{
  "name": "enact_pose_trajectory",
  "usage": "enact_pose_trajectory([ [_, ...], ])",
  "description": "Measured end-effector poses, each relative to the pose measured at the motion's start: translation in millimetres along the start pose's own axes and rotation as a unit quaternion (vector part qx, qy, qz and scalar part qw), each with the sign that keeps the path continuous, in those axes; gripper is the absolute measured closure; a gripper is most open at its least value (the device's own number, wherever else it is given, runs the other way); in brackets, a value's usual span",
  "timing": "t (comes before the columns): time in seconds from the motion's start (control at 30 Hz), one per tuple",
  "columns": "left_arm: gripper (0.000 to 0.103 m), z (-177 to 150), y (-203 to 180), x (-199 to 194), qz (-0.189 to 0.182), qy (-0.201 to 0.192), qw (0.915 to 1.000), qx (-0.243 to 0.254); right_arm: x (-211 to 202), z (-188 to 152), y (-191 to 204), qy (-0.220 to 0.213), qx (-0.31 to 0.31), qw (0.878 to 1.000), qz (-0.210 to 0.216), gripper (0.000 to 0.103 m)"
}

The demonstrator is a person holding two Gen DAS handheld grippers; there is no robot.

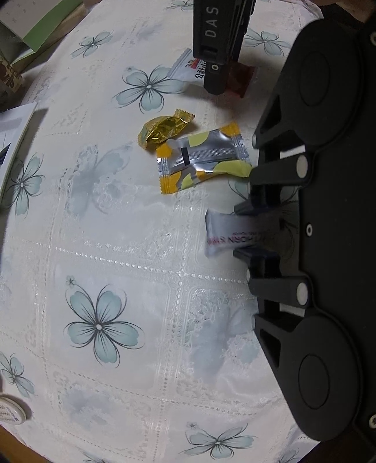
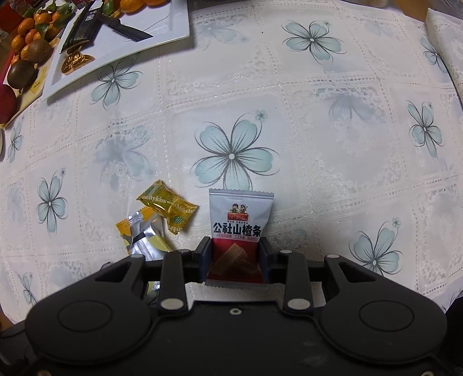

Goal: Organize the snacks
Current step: 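Close left tool on white hawthorn strip while right tool grips red hawthorn pack, then carry both held snacks back over the gold tray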

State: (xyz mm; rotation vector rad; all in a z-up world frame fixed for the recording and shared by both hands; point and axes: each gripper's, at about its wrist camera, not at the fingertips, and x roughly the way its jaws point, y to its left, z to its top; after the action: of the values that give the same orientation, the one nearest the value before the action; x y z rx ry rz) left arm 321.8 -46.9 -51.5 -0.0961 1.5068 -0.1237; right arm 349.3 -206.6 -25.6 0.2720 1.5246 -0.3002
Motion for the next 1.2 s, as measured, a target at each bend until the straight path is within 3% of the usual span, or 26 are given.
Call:
enact_pose_trajectory([
  [0.27, 0.076, -2.5, -5.1, -5.7, 0.004, -0.016, 0.9997, 0.018, -10.0, -2.6, -13.7, -0.011, -0.001, 1.0, 0.002, 0.069],
  [0.5, 0.076, -32.8, -4.8, -36.4, 0.002, -0.056, 0.9982, 0.023, -28.8, -21.7, -35.4, -0.034, 0.006, 0.999, 0.009, 0.069],
  [0.63, 0.076, -65.7, -7.8, -53.9, 0.013, -0.088, 0.9957, 0.028, -48.4, -55.5, -49.8, -0.069, 0.007, 0.997, 0.016, 0.069],
  [0.7, 0.076, -85.8, -8.1, -59.8, 0.012, -0.089, 0.9955, 0.03, -59.1, -77.1, -54.8, -0.092, 0.008, 0.996, 0.012, 0.069],
  [0.8, 0.076, -113.1, -10.8, -64.7, 0.016, -0.088, 0.9953, 0.036, -74.3, -113.5, -65.0, -0.107, 0.009, 0.994, 0.038, 0.069],
  [0.93, 0.076, -150.6, -13.6, -71.6, 0.04, -0.09, 0.9938, 0.05, -85.5, -162.7, -79.1, -0.103, 0.017, 0.991, 0.081, 0.068],
  [1.2, 0.076, -204.3, -13.2, -79.7, 0.033, -0.08, 0.9952, 0.045, -88.9, -238.9, -96.0, -0.069, 0.03, 0.991, 0.115, 0.068],
])
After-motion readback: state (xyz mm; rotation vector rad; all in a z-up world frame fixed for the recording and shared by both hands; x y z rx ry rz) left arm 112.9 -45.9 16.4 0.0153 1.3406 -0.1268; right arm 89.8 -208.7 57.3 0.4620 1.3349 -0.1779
